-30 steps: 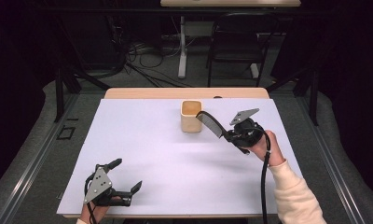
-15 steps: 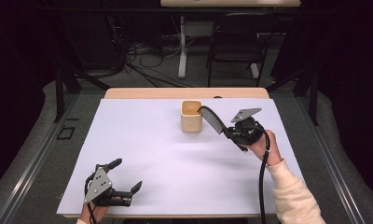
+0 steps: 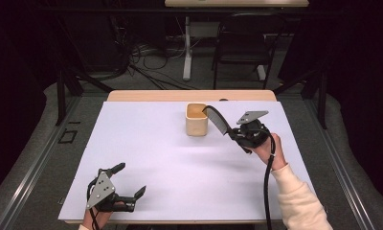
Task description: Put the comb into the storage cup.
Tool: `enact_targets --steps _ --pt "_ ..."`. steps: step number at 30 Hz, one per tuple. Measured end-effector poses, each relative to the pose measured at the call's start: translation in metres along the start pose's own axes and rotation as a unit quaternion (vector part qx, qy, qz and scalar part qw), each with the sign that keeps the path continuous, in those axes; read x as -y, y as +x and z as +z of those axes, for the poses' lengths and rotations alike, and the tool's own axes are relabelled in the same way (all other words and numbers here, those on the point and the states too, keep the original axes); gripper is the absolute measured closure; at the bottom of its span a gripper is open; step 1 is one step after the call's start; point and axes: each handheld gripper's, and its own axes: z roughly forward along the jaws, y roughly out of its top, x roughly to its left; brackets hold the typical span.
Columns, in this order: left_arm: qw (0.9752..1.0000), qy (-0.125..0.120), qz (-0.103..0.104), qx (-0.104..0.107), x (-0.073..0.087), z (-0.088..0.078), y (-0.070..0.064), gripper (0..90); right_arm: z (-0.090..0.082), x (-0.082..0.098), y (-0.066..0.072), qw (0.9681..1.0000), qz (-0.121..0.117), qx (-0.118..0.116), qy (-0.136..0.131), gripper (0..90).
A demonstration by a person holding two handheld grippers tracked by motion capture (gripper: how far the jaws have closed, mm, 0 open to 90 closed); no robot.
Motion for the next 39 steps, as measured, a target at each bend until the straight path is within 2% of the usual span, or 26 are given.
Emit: enact_targets --steps 13,23,39 --pt "1.0 0.001 -0.001 0.0 0.0 0.0 0.0 0.1 0.004 -0.003 -0.001 0.9999 0.007 0.005 -0.012 72.4" --pt "1.0 0.003 -0.002 -0.002 0.0 0.0 0.0 0.1 0.007 -0.005 -0.002 0.9999 0.007 0.003 -0.011 72.4" --pt "1.0 0.0 -0.002 -0.004 0.0 0.0 0.001 0.1 0.009 -0.021 -0.007 0.9998 0.01 0.006 -0.017 72.4"
